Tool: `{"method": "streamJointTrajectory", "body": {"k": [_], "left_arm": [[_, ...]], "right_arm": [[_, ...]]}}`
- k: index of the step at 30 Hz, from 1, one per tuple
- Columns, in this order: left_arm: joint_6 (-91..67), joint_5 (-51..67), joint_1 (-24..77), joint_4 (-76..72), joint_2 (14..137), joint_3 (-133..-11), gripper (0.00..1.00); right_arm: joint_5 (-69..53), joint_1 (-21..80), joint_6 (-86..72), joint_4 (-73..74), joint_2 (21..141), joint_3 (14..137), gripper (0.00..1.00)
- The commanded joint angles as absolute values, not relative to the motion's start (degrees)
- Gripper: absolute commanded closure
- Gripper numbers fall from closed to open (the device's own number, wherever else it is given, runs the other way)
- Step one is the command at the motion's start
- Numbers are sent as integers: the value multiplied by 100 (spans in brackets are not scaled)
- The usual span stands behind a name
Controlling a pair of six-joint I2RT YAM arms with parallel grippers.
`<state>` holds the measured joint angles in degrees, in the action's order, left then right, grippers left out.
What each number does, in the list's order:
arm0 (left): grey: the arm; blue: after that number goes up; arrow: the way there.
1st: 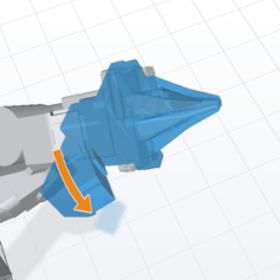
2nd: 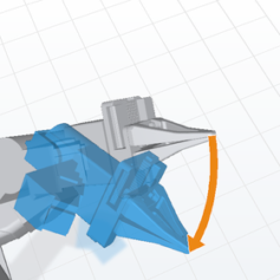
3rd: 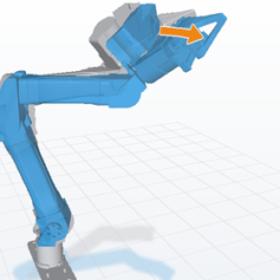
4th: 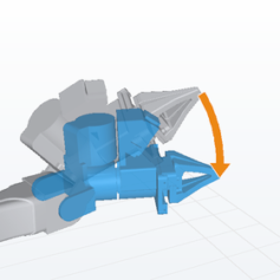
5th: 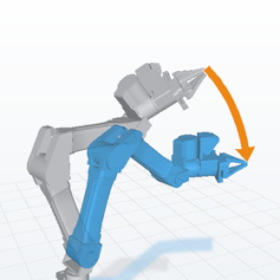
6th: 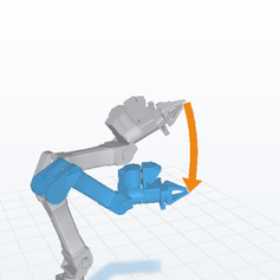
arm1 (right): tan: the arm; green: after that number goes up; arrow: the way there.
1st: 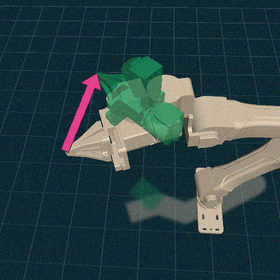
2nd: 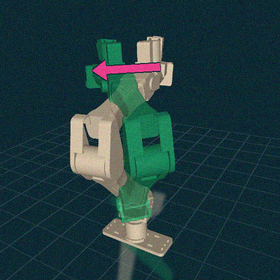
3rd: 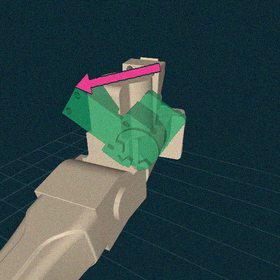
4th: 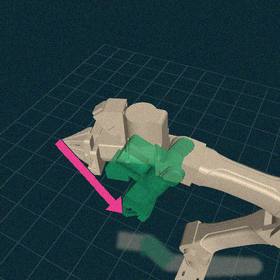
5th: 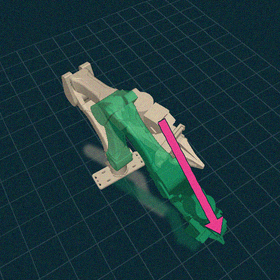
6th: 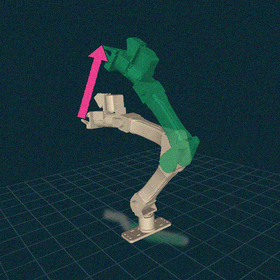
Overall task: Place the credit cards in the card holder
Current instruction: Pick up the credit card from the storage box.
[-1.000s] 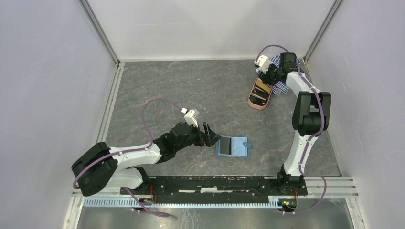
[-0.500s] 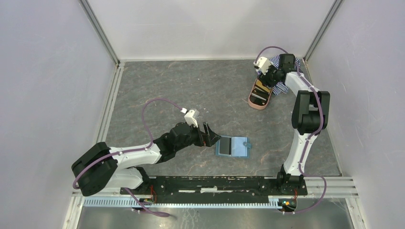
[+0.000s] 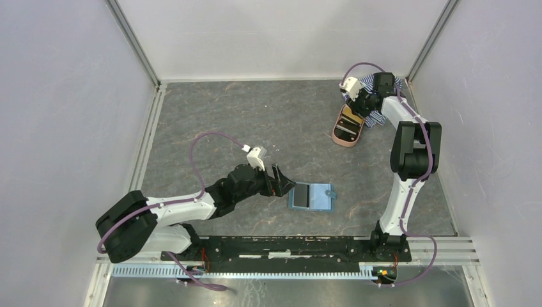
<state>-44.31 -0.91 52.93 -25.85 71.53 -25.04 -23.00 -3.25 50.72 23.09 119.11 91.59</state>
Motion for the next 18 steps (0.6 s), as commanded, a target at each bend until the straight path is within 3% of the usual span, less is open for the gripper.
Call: {"method": "streamJointTrajectory", "body": {"k": [1, 18], "left_arm": [[-4614, -53, 5265, -2735, 7075, -2549, 0], [-4614, -62, 5265, -2738, 7059, -2534, 0]], "right_arm": [[-2382, -382, 5114, 2140, 11682, 9334, 64], [-2655, -422, 5106, 2197, 11524, 9251, 86]]}}
